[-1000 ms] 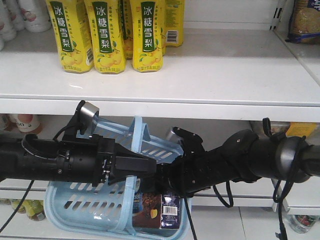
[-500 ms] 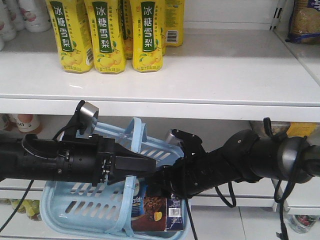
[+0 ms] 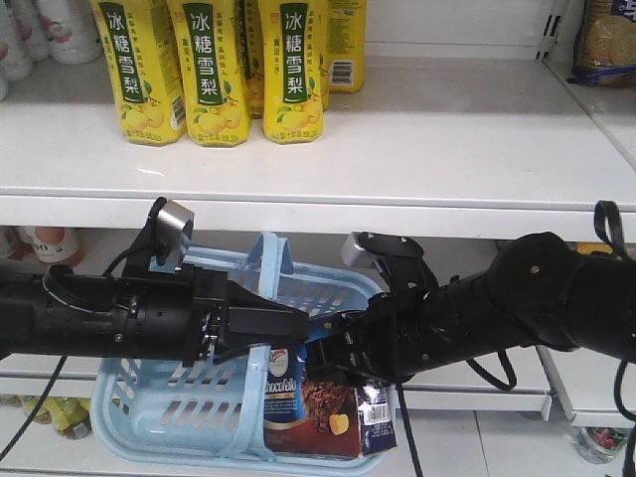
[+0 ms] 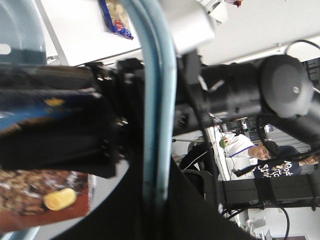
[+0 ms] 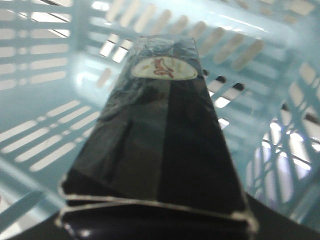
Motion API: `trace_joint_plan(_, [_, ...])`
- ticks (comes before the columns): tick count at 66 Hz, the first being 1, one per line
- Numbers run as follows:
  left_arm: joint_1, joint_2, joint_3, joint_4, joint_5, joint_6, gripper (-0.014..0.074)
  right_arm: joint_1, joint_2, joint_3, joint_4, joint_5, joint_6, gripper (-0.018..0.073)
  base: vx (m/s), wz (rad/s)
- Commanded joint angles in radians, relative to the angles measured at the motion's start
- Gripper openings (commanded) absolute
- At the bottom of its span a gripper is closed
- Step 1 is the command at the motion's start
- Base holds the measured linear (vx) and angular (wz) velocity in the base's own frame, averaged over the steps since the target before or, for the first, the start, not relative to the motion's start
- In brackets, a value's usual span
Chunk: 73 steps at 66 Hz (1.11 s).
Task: Left arm holds basket, right arm returns cookies
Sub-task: 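Lower the right gripper into the basket and grasp the cookie box, then lift the cookie box out of the basket with the right gripper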
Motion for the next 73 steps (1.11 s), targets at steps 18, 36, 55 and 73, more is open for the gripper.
trace_joint_plan(18, [0.002,-0.041,-0.036,-0.118,0.052,0.014,-0.0003,-0.007,-0.218,-0.034,-0.173,0.014,0.136,0.0162,0.0,0.0])
trace_joint_plan(36, [0.002,-0.041,-0.036,-0.118,0.052,0.014,-0.0003,-0.007,-0.418,-0.034,-0.346,0.045,0.265,0.0162,0.0,0.0])
trace_joint_plan(55, [0.002,-0.041,-0.036,-0.118,0.052,0.014,-0.0003,-0.007,-0.655,-0.069,-0.573,0.016,0.392,0.0162,0.0,0.0])
trace_joint_plan(73, [0.002,-0.041,-0.036,-0.118,0.052,0.014,-0.0003,-0.007,-0.683,-0.273,-0.903,0.014,0.625,0.0165,0.0,0.0])
